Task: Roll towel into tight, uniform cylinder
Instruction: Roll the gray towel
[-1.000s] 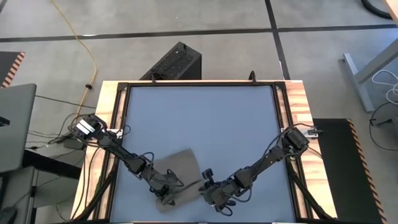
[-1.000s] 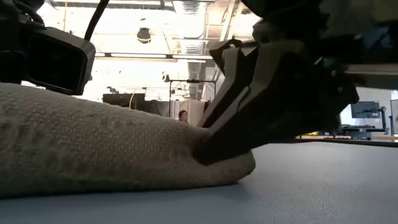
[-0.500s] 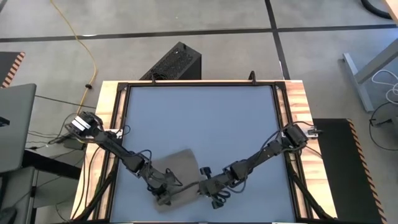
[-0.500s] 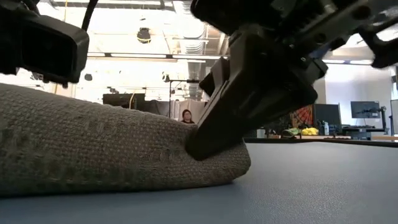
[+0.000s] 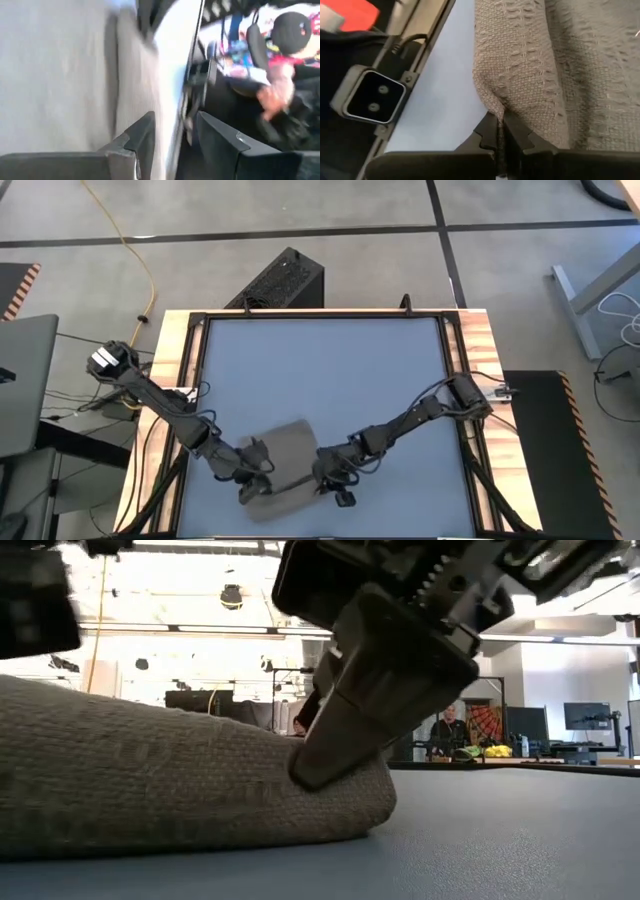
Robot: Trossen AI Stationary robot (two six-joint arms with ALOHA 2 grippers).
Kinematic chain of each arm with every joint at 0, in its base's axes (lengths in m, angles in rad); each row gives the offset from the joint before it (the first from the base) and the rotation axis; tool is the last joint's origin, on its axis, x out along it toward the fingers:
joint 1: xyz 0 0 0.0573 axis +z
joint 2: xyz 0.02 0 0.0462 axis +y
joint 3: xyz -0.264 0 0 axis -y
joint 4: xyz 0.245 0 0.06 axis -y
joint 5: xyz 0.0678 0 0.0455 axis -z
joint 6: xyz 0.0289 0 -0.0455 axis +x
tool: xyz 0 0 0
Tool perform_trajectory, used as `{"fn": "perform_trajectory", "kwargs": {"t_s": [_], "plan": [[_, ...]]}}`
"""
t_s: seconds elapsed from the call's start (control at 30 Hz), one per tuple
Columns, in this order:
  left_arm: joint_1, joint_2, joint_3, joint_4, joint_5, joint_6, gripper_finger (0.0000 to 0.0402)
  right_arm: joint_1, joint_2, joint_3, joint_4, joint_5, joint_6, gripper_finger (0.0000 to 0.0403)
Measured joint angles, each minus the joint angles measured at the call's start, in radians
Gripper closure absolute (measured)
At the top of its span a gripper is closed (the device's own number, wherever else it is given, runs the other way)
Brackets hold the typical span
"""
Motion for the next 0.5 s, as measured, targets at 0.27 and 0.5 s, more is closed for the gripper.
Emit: {"fn": "perform_trajectory", "kwargs": {"t_s": [0.27, 0.5], "plan": [[-0.026, 0.187, 0.066, 0.106, -0.140, 0.179, 0.0269, -0.070, 0.002, 0.008, -0.013, -0.127, 0.082, 0.0375], [-0.005, 0.371, 0.156, 0.098, -0.130, 0.247, 0.0299, -0.085, 0.001, 0.008, -0.022, -0.151, 0.106, 0.0375]]}}
